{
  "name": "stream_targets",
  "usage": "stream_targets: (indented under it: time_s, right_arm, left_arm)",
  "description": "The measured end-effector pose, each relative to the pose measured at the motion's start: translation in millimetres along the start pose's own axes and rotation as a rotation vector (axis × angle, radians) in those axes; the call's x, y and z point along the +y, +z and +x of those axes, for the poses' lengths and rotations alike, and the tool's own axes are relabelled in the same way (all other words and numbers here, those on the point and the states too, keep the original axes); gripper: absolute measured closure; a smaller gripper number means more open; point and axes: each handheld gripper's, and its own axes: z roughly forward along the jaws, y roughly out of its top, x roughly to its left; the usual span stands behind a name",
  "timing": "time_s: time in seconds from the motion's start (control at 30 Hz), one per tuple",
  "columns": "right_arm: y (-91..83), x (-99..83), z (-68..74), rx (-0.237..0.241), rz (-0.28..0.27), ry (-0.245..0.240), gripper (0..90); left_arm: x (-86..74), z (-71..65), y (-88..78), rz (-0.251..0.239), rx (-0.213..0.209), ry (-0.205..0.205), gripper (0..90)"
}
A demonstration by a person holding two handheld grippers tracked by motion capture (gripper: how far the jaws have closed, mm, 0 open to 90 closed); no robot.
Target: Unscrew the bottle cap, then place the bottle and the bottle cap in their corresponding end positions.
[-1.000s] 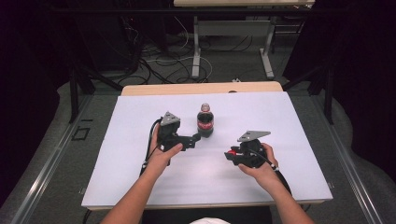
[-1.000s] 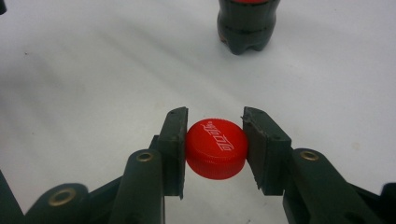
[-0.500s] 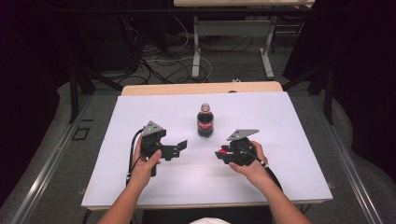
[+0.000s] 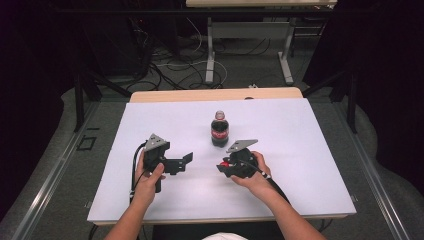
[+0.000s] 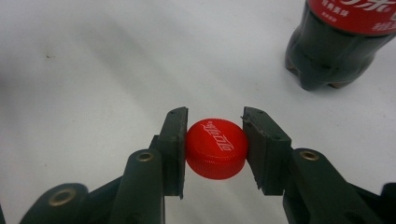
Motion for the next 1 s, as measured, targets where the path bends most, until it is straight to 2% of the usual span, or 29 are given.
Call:
stream_targets:
  time_s: [0.07,0.2,0.23,0.27,0.3,0.37,0.4,0.43,0.47,0.6,0.67,0.7,0.83,0.87,0.9,0.93,1.0]
  right_arm:
    - [5.0,-1.4,2.1,-0.009,-0.003,0.008,60.9]
    - [13.6,-5.7,3.6,-0.007,0.038,0.02,61.0]
    - [17.3,-7.7,3.2,-0.006,0.03,0.014,60.9]
    - [19.9,-9.0,3.5,-0.006,0.032,0.021,60.9]
    - [20.6,-9.8,3.1,-0.003,0.051,0.019,61.0]
    - [25.3,-12.5,3.3,-0.008,0.038,0.025,61.0]
    - [25.9,-13.0,3.1,-0.008,0.055,0.026,60.9]
    - [27.3,-13.8,2.3,-0.004,0.055,0.014,60.9]
    - [29.0,-15.2,3.5,-0.011,0.046,0.03,60.9]
    - [31.2,-17.4,4.1,-0.002,0.071,0.025,60.9]
    - [33.9,-18.5,4.5,-0.007,0.051,0.019,60.9]
    - [33.1,-18.2,5.0,-0.004,0.073,0.019,60.8]
    - [35.9,-18.6,6.0,-0.009,0.078,0.018,60.6]
    - [36.8,-18.5,4.8,-0.008,0.075,0.001,60.6]
    - [36.9,-18.6,6.2,-0.009,0.078,0.019,60.7]
    - [37.5,-18.5,5.3,-0.01,0.075,0.003,60.6]
    - [39.1,-19.2,5.9,-0.019,0.058,0.012,59.7]
  left_arm:
    - [0.1,0.5,-1.0,-0.003,0.004,0.006,0.6]
    - [-0.4,1.1,-1.6,-0.003,0.002,0.0,0.6]
    - [-0.4,1.7,-1.7,-0.002,0.003,0.011,0.6]
    - [-0.8,1.2,-1.3,0.002,0.002,0.004,0.6]
    - [-0.9,1.5,-0.9,0.003,0.003,0.007,0.6]
    - [-1.7,1.5,0.4,0.0,0.003,0.001,0.6]
    - [-2.0,2.0,0.3,0.007,0.009,0.013,0.6]
    - [-2.6,1.6,0.6,0.001,0.014,0.013,0.6]
    - [-2.9,1.2,0.7,-0.001,0.017,0.012,0.6]
    - [-3.4,1.3,1.2,0.003,0.019,0.019,0.6]
    - [-4.0,1.0,1.7,0.006,0.015,0.008,0.6]
    - [-4.3,1.0,2.0,0.007,0.015,0.007,0.6]
    - [-4.6,0.7,2.7,0.003,0.01,0.018,0.6]
    - [-4.6,0.5,2.7,0.003,0.01,0.02,0.6]
    - [-4.7,0.6,2.9,0.003,0.01,0.019,0.6]
    - [-4.8,0.9,3.0,0.003,0.01,0.02,0.6]
    - [-5.3,1.7,3.2,0.01,0.01,0.02,0.6]
